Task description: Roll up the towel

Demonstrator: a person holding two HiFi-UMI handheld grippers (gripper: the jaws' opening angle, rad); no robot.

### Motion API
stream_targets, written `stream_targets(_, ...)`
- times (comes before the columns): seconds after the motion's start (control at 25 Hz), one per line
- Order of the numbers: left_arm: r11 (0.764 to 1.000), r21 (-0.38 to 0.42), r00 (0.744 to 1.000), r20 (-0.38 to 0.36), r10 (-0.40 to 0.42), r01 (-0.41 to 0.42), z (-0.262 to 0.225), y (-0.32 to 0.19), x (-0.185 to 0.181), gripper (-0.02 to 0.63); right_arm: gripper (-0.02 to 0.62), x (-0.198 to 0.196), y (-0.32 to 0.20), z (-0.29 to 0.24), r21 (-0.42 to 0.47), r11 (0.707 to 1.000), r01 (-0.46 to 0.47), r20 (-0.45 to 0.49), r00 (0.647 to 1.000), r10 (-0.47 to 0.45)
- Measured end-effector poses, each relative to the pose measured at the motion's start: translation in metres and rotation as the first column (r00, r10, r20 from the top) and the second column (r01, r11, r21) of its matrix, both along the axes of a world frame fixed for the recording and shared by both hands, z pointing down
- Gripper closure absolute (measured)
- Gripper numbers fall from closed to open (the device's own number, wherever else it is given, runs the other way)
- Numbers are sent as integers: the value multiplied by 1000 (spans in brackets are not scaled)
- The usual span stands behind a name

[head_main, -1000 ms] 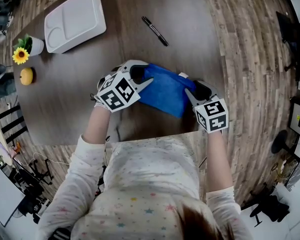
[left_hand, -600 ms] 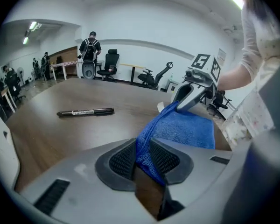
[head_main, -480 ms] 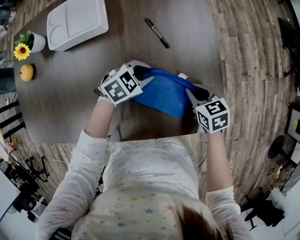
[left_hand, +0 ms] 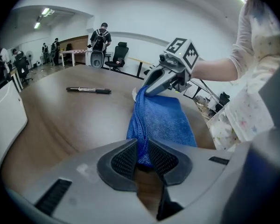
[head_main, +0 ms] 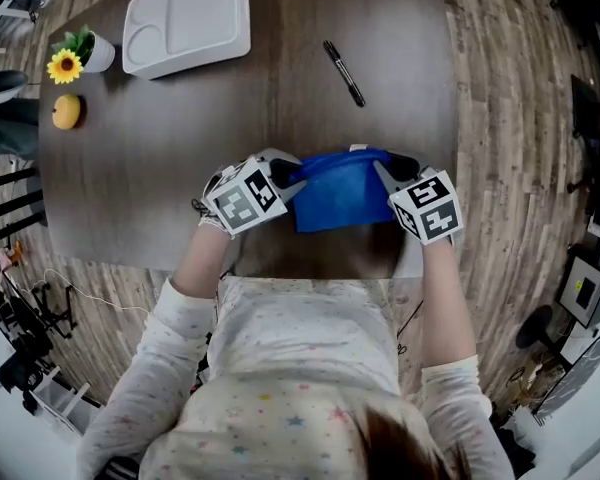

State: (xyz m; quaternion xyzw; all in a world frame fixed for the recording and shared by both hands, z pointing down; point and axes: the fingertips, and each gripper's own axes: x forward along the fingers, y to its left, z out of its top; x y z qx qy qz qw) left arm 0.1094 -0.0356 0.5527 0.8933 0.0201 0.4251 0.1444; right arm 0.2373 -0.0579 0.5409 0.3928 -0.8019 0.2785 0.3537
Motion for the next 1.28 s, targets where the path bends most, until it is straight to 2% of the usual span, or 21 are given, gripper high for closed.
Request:
stream_targets(0.24, 991, -49, 992, 2, -125, 125, -4, 28, -25, 535, 537, -48, -34, 2, 17, 983, 182, -33, 983, -181)
stream_targets(0.4, 972, -65, 974, 1, -227, 226, -5, 41, -38, 535, 528, -79, -45, 0, 46, 965, 258, -23, 966, -258)
stream_targets(0.52, 944, -9, 943, -44, -330, 330, -10, 32, -50, 526, 487, -80, -48, -10, 86, 969, 232, -32, 973, -231)
stream_targets(0.64, 900, 47, 899, -92, -429, 434, -18, 18, -65, 502, 468, -57, -44, -30, 132, 982, 138, -7, 990, -138)
stream_targets(0.72, 897, 59, 898, -87, -432, 438, -17, 16, -70, 481, 472, -40, -34, -40, 133, 988, 72, 25, 997, -76)
stream_targets(0.84, 917, 62, 919, -47, -391, 393, -6, 20, -70, 465, 480, -22, -3, -38, 84, 996, 7, 50, 999, -11)
stream_targets(1.04, 932, 54, 934, -40, -356, 357, 1, 18, -63, 468, 486, -12, 46, -13, 3, 999, -38, -1, 999, 38)
stream_targets(1.16, 949, 20, 949, -42, -312, 313, 4, 25, -56, 534, 482, -10, 54, -2, 4, 997, -81, -41, 996, 81)
stream_targets(1.28, 952, -17, 952, -39, -305, 304, 4, 31, -55, 548, 486, -12, 48, 3, 24, 995, -92, -53, 994, 93)
